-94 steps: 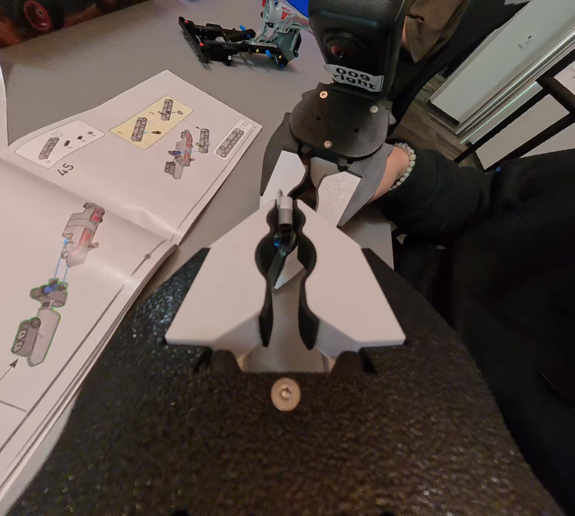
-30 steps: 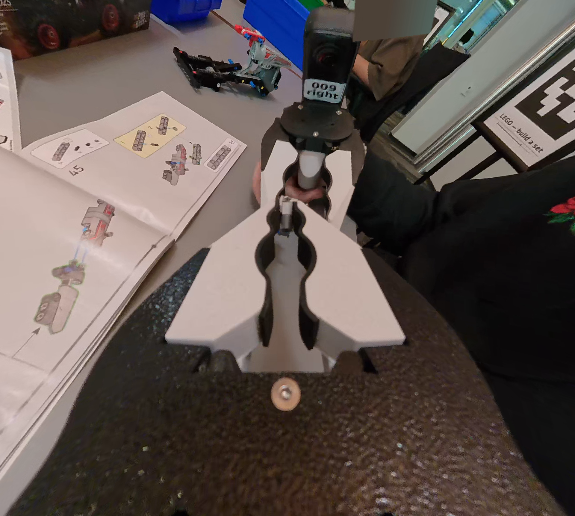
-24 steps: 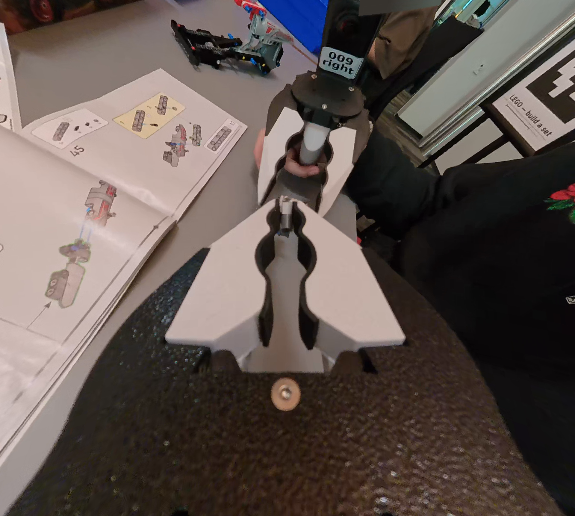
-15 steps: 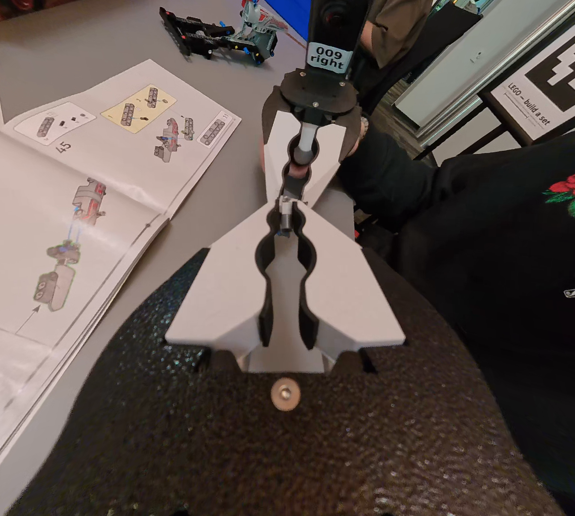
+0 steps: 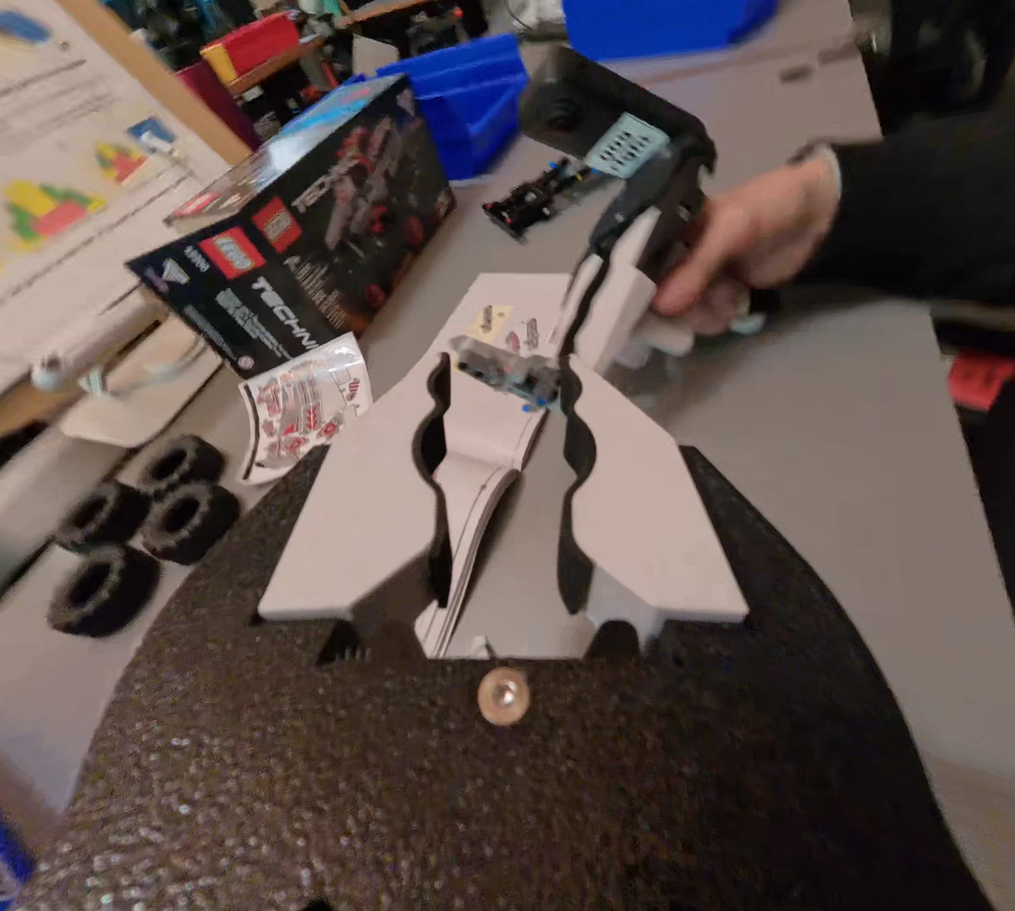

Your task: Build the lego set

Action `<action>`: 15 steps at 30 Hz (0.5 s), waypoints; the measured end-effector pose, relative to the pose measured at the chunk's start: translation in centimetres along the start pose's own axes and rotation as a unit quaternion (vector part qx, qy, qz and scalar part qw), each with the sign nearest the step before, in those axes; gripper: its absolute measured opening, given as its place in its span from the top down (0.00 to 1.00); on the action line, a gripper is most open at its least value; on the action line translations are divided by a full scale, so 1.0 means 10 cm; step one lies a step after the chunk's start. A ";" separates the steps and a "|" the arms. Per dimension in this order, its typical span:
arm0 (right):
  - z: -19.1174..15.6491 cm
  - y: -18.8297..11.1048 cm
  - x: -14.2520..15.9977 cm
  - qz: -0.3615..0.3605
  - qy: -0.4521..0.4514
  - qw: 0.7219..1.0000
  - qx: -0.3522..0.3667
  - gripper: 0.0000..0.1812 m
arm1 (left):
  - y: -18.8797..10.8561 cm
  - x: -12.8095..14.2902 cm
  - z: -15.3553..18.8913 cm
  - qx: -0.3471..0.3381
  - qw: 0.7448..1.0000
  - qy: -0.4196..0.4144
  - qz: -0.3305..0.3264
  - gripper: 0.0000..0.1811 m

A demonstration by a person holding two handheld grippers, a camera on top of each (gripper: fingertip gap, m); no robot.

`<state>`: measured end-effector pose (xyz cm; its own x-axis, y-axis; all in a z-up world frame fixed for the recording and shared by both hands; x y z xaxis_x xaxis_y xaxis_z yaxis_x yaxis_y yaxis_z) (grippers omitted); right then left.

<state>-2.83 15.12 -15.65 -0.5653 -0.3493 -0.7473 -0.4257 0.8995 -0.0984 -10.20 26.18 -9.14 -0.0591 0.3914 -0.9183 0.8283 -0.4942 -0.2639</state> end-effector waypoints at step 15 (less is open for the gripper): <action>0.11 -0.10 -0.03 0.054 0.137 0.988 -0.053 0.93 | 0.42 0.20 0.34 -0.024 0.983 0.143 -0.112 0.74</action>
<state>-1.43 14.58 -16.05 -0.7756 -0.3242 -0.5416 -0.4160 0.9079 0.0522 -8.72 22.29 -13.10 -0.0890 0.6917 -0.7167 0.8377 -0.3373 -0.4295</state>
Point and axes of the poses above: each gripper's, where its closed fingertips meet, y out along the fingers, x out of its underside, z = x × y across the jaws, the point moved 6 cm from there along -y, back along the fingers, and after that the axes turned 5 degrees about -x, right-handed, at the moved point
